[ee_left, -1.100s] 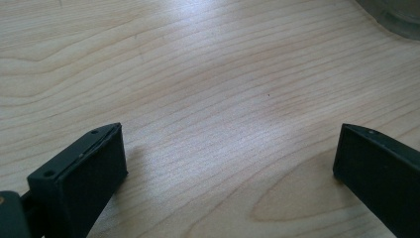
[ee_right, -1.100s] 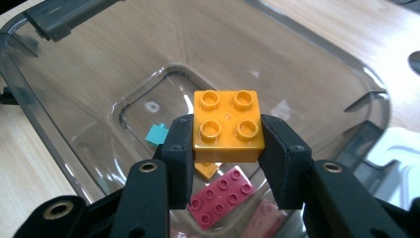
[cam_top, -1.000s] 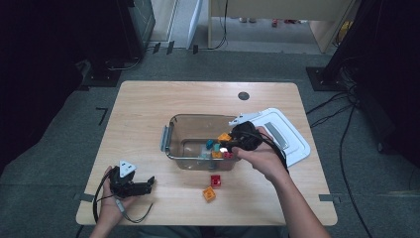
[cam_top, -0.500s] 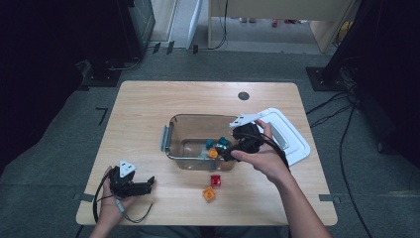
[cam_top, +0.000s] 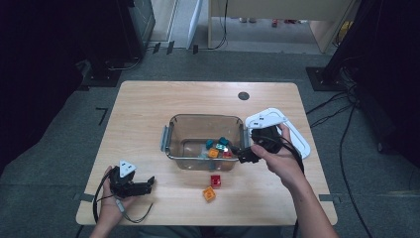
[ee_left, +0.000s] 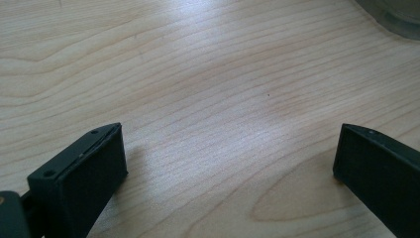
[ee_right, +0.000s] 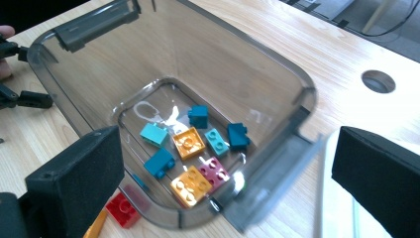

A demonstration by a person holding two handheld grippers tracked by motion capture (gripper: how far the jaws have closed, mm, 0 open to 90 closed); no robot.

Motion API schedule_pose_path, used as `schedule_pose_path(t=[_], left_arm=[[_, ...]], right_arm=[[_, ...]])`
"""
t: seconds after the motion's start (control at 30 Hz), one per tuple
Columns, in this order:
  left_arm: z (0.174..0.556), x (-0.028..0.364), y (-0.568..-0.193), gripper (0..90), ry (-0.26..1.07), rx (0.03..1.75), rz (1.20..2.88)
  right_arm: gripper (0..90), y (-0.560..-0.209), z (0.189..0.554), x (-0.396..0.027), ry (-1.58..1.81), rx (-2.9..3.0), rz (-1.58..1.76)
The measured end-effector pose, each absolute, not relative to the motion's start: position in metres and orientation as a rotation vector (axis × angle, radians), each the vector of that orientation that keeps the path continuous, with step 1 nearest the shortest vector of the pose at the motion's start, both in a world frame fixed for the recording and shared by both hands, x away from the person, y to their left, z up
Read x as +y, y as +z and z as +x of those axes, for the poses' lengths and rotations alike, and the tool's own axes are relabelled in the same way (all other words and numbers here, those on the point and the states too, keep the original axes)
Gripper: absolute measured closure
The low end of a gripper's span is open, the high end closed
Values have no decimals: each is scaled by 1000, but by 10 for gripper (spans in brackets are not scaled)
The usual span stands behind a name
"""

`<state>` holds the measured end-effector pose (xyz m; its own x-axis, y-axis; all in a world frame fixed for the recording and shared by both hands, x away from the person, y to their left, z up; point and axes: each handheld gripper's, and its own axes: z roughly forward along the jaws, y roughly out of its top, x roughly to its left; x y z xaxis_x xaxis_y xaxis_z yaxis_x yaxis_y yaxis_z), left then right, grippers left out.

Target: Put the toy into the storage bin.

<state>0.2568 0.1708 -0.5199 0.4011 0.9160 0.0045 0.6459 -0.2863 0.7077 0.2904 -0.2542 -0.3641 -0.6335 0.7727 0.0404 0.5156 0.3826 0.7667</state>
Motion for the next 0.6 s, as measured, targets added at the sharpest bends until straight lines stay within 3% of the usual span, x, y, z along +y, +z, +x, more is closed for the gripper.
schedule_pose_path(t=[0.6], left_arm=[[257,171,-520,0,555,1328,2033]], right_arm=[[0,-388,266,-302,1130,2249,1221]])
